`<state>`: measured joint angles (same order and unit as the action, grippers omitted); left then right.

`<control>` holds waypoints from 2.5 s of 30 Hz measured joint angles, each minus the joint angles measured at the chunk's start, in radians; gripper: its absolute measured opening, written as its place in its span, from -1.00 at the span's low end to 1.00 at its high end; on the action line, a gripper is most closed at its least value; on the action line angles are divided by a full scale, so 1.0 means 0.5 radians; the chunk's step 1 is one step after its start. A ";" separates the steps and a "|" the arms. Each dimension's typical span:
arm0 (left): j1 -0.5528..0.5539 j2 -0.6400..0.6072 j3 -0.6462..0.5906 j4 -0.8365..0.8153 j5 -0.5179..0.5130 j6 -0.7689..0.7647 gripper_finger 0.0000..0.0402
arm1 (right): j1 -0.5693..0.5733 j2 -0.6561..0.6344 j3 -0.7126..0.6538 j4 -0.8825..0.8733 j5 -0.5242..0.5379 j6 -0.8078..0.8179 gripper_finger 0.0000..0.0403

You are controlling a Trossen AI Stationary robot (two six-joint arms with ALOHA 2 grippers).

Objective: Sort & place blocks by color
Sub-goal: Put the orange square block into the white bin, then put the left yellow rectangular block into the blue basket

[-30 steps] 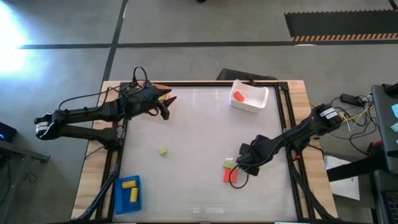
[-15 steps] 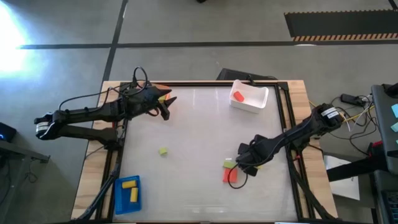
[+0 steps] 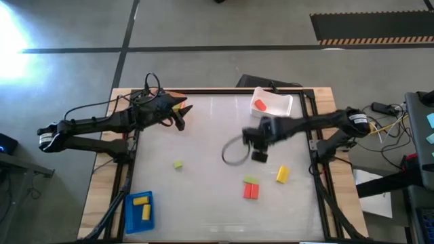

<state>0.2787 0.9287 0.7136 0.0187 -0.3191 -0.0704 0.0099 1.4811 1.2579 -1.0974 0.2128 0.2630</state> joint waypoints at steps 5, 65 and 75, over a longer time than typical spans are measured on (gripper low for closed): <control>0.000 0.000 0.000 0.001 0.000 0.000 -0.09 | -0.409 0.012 0.175 0.006 -0.001 -0.454 -0.41; -0.158 0.015 -0.023 0.000 0.001 -0.111 -0.09 | -1.270 -0.078 0.118 0.466 -0.648 -0.828 -0.31; -0.204 0.019 -0.030 -0.005 0.001 -0.179 -0.09 | -0.658 -0.243 0.054 0.525 -0.652 -0.267 -0.46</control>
<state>0.1769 0.9382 0.6987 0.0160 -0.3187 -0.1597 -0.3190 1.3596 1.2847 -0.8349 -0.1130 0.1295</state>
